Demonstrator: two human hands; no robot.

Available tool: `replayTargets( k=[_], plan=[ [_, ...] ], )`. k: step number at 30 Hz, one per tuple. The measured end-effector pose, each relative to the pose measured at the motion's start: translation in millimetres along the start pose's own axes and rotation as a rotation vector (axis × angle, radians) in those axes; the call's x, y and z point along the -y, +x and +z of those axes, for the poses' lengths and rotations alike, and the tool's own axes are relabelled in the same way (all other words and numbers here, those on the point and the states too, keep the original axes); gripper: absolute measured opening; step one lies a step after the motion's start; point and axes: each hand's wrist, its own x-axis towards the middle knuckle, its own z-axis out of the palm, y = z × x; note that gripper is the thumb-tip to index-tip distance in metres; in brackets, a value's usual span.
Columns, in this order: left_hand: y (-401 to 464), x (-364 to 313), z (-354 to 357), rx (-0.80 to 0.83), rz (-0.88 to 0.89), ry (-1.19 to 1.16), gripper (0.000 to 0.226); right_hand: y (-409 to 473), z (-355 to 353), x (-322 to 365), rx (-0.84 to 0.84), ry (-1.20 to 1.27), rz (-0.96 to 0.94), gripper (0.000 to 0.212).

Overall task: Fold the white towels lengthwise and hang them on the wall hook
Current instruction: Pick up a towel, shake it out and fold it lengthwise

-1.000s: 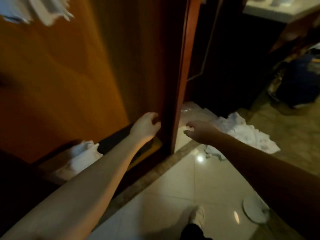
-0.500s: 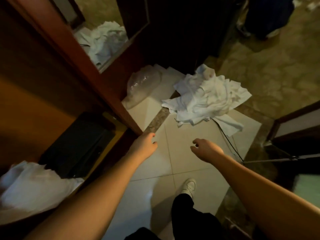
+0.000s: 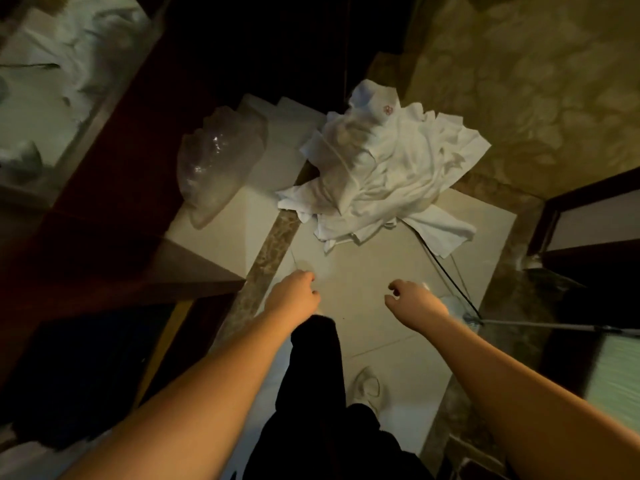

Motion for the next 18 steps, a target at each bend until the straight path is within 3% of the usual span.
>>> replayTargets(
  k=[7,18],
  plan=[
    [162,-17,-10,0.175,0.072,0.008,0.045,118,-15,6,0.033,0.096,0.105,0.045],
    [360,-27,-28,0.207,0.137,0.049,0.027,287,-59,15,0.015,0.107,0.142,0.044]
  ],
)
